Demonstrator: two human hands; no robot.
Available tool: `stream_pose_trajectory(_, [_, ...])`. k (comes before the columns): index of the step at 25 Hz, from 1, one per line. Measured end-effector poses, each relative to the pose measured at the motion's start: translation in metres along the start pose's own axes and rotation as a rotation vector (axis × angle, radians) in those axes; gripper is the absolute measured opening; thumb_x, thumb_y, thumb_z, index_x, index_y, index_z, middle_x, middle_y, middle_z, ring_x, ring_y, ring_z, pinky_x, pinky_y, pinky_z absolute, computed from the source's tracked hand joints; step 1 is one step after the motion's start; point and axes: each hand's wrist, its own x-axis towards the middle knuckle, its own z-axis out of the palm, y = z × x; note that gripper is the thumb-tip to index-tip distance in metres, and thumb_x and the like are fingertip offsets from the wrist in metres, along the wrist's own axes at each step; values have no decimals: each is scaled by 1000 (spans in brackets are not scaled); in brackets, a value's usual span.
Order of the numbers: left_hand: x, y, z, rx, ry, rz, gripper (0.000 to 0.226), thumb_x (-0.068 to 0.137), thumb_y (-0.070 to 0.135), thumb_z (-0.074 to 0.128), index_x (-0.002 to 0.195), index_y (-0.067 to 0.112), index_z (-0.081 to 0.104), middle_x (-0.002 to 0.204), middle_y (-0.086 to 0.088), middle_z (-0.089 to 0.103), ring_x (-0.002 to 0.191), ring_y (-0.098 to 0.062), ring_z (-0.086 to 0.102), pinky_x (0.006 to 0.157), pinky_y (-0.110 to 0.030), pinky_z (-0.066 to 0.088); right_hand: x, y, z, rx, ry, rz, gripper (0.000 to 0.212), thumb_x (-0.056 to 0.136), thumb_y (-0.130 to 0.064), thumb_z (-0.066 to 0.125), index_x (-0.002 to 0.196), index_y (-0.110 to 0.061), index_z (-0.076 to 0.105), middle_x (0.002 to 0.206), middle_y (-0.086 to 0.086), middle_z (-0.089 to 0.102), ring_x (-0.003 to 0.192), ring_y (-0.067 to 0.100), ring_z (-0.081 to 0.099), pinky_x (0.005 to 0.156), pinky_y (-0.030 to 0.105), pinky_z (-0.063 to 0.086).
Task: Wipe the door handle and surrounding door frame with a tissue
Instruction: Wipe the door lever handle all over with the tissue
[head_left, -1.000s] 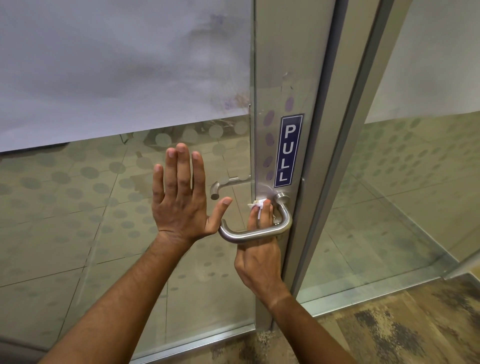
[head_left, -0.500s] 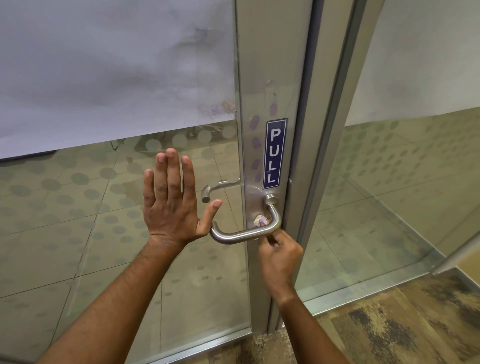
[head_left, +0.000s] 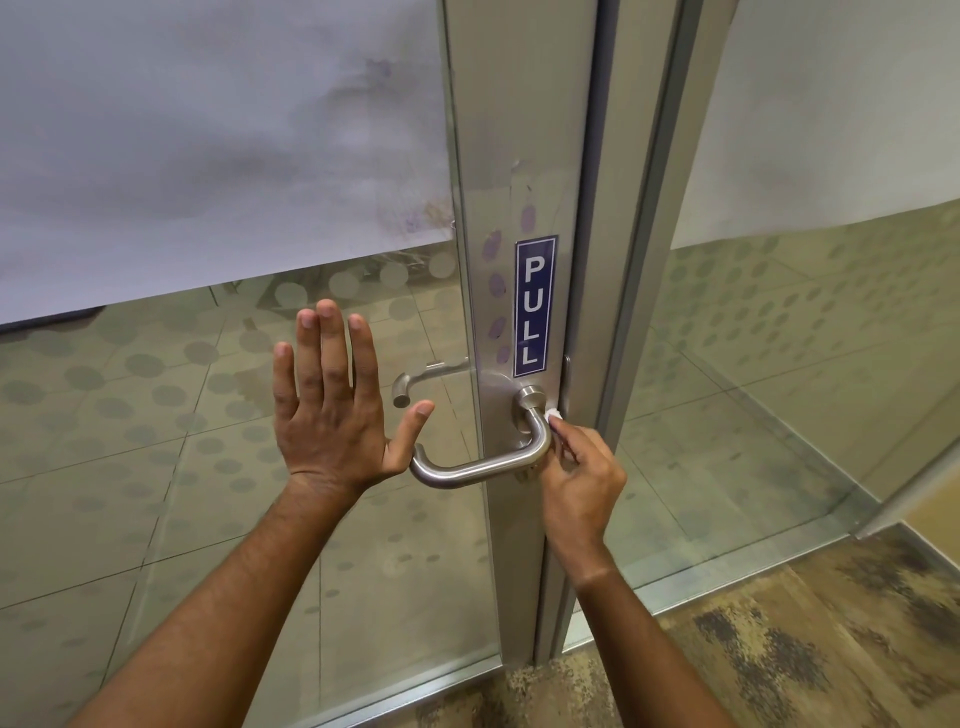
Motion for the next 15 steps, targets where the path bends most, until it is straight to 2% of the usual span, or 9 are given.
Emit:
stream_pose_trajectory(4, [0,0,0,1,-5,1,101,92,70,33,158,5,-8,164,-9,-25,153,-25,-17,124,-43,-5,3,-2,-1,-81,-44,-125,38,84,-4,73,121,-8,68,96,4,66,81,9,60,73,8,49])
stream_pose_trajectory(8, [1,1,0,4,-10,-8,99,92,70,31,158,3,0,164,-8,-25,153,-24,-17,124,-43,-5,12,-6,-2,-150,-51,-277,41,86,-5,69,126,-7,63,97,12,62,82,15,58,74,20,52])
stream_pose_trajectory(10, [1,2,-1,1,-16,-25,97,92,70,32,155,0,9,164,-8,-25,153,-24,-17,124,-43,-4,8,0,-3,-163,-77,-232,42,85,-3,71,126,-6,64,88,10,61,73,12,54,67,15,47])
stream_pose_trajectory(12, [0,2,-1,1,-16,-22,97,92,70,32,155,0,9,164,-8,-25,153,-24,-17,124,-44,-4,-4,2,-2,-134,-108,-110,32,86,-1,71,118,-4,69,80,5,58,65,6,47,58,10,39])
stream_pose_trajectory(15, [2,2,-3,9,-20,-11,99,92,70,31,158,5,-3,164,-8,-27,153,-24,-19,124,-43,-5,-18,0,5,-32,-103,75,6,88,-1,68,86,-2,74,70,-5,50,57,3,44,50,11,33])
